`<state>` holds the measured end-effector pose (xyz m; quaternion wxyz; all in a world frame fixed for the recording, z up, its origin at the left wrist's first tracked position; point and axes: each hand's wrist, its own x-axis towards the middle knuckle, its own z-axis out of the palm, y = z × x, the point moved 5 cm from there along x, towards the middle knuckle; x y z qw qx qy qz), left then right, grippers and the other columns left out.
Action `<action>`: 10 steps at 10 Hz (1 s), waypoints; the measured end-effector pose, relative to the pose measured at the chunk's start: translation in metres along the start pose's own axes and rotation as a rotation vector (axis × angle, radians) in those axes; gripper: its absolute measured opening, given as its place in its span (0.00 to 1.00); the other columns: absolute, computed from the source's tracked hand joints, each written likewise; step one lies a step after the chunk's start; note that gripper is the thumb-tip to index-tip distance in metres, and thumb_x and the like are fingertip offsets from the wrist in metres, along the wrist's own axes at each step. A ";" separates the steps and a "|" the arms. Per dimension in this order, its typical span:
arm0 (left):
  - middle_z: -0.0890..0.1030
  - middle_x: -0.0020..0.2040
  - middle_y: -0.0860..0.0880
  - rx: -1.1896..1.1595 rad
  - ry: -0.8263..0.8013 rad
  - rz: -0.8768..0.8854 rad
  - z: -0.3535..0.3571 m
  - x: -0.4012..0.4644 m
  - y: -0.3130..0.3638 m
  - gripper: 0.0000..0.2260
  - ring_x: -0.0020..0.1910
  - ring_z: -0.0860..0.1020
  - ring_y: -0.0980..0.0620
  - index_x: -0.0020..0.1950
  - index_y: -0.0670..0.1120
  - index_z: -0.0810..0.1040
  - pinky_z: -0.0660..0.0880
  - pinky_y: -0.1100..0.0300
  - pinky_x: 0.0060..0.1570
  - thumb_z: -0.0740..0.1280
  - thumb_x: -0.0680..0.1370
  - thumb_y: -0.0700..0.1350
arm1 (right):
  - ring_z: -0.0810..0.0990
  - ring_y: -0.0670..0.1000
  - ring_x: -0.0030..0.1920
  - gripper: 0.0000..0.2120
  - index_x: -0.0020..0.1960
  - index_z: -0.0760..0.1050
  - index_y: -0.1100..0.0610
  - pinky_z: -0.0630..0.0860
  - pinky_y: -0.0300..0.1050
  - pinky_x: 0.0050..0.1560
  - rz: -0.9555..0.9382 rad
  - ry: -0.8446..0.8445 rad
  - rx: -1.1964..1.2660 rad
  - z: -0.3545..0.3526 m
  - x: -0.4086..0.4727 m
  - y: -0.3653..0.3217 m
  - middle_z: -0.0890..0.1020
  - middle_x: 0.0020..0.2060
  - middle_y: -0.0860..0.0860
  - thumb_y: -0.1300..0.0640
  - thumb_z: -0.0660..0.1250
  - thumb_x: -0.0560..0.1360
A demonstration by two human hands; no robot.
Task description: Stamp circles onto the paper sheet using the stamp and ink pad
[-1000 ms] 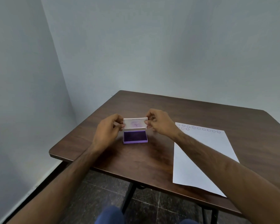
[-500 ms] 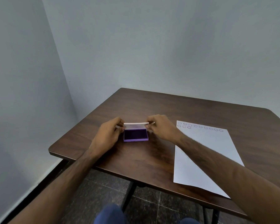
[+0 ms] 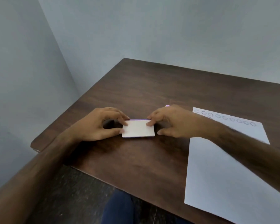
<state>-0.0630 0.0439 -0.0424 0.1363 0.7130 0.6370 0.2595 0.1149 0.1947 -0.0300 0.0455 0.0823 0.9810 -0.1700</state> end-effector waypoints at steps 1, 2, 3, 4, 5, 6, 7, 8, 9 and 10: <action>0.79 0.60 0.59 0.098 -0.086 -0.046 0.000 0.008 0.002 0.18 0.59 0.75 0.61 0.55 0.54 0.82 0.72 0.69 0.56 0.73 0.71 0.63 | 0.72 0.49 0.68 0.26 0.69 0.76 0.52 0.64 0.36 0.65 0.000 -0.057 -0.012 0.002 -0.001 -0.005 0.75 0.69 0.50 0.46 0.74 0.73; 0.76 0.59 0.62 0.201 -0.167 -0.114 0.002 0.013 0.005 0.21 0.57 0.71 0.63 0.57 0.56 0.80 0.68 0.73 0.53 0.72 0.70 0.66 | 0.72 0.51 0.67 0.25 0.66 0.77 0.53 0.68 0.42 0.66 0.018 -0.010 0.001 0.004 -0.001 -0.014 0.76 0.67 0.51 0.45 0.73 0.73; 0.76 0.58 0.61 0.133 -0.171 -0.184 -0.001 0.014 0.007 0.21 0.57 0.71 0.62 0.59 0.57 0.78 0.68 0.72 0.53 0.73 0.70 0.64 | 0.73 0.51 0.64 0.20 0.61 0.80 0.54 0.71 0.45 0.63 0.057 0.034 0.061 0.001 0.000 -0.015 0.79 0.62 0.51 0.49 0.75 0.72; 0.76 0.57 0.59 0.045 -0.174 -0.200 -0.005 0.015 0.012 0.20 0.57 0.71 0.61 0.57 0.56 0.79 0.64 0.70 0.58 0.75 0.69 0.61 | 0.74 0.52 0.61 0.18 0.57 0.80 0.56 0.72 0.48 0.62 0.114 0.012 0.109 -0.002 0.002 -0.018 0.79 0.59 0.52 0.53 0.77 0.69; 0.77 0.57 0.58 0.018 -0.182 -0.219 -0.008 0.015 0.017 0.18 0.56 0.73 0.59 0.56 0.55 0.79 0.68 0.60 0.58 0.75 0.70 0.59 | 0.73 0.52 0.60 0.18 0.56 0.79 0.56 0.73 0.48 0.61 0.172 -0.019 0.162 -0.006 0.004 -0.024 0.78 0.59 0.52 0.57 0.78 0.68; 0.78 0.60 0.55 0.055 -0.202 -0.245 -0.008 0.013 0.022 0.18 0.57 0.74 0.55 0.58 0.53 0.79 0.70 0.57 0.55 0.73 0.72 0.60 | 0.72 0.53 0.61 0.18 0.58 0.78 0.57 0.73 0.46 0.60 0.219 -0.068 0.181 -0.011 0.005 -0.028 0.78 0.61 0.53 0.59 0.77 0.69; 0.76 0.63 0.53 0.151 -0.237 -0.242 -0.005 0.010 0.025 0.18 0.59 0.74 0.52 0.60 0.54 0.76 0.70 0.57 0.53 0.68 0.75 0.61 | 0.72 0.53 0.64 0.18 0.62 0.77 0.58 0.71 0.44 0.61 0.230 -0.103 0.170 -0.013 0.002 -0.033 0.77 0.64 0.54 0.60 0.74 0.73; 0.73 0.65 0.52 0.238 -0.290 -0.266 -0.002 0.009 0.031 0.17 0.61 0.73 0.50 0.61 0.54 0.72 0.69 0.56 0.53 0.63 0.77 0.62 | 0.71 0.54 0.67 0.22 0.67 0.74 0.58 0.70 0.45 0.66 0.249 -0.222 0.169 -0.019 -0.001 -0.036 0.74 0.68 0.55 0.57 0.72 0.75; 0.70 0.69 0.52 0.301 -0.349 -0.278 -0.004 0.016 0.039 0.20 0.66 0.71 0.49 0.64 0.54 0.69 0.69 0.53 0.59 0.58 0.78 0.63 | 0.68 0.56 0.72 0.26 0.73 0.69 0.58 0.68 0.48 0.72 0.264 -0.328 0.208 -0.033 -0.003 -0.035 0.69 0.74 0.56 0.56 0.69 0.78; 0.67 0.74 0.50 0.370 -0.383 -0.284 -0.010 0.030 0.047 0.23 0.68 0.71 0.48 0.69 0.53 0.68 0.70 0.49 0.63 0.54 0.80 0.64 | 0.68 0.56 0.73 0.27 0.76 0.65 0.55 0.68 0.49 0.72 0.339 -0.258 0.291 -0.055 -0.008 -0.028 0.68 0.75 0.54 0.56 0.67 0.78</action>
